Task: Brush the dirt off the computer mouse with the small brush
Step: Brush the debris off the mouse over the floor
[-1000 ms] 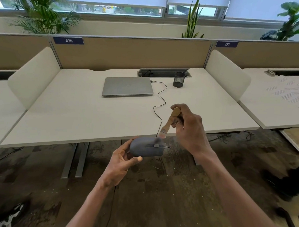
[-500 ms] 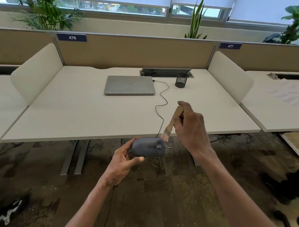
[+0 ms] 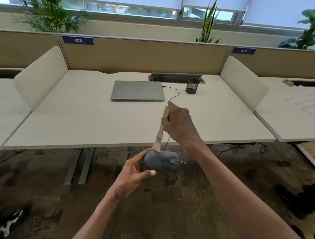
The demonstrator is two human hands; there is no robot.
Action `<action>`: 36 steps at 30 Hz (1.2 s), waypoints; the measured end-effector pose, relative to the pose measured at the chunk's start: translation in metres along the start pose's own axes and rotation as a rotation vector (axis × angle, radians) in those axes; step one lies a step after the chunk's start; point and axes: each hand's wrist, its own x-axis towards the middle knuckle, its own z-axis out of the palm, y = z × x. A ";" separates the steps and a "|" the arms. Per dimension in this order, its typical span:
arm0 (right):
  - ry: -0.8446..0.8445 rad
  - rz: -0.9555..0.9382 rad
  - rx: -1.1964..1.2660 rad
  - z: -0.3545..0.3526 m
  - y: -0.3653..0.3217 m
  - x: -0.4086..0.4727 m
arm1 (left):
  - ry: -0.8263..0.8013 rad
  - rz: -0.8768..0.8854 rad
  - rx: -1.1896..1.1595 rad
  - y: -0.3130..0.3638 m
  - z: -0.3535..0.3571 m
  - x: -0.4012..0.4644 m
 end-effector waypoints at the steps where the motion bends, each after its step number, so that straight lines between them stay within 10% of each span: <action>1: 0.009 0.008 0.017 0.001 -0.002 0.004 | -0.002 -0.002 -0.004 0.000 0.000 0.000; 29: -0.116 0.327 -0.220 -0.005 0.032 0.014 | 0.004 0.029 -0.074 0.000 -0.006 -0.003; 36: 0.082 0.343 -0.131 -0.018 0.053 0.008 | 0.020 0.021 -0.132 0.004 -0.010 -0.002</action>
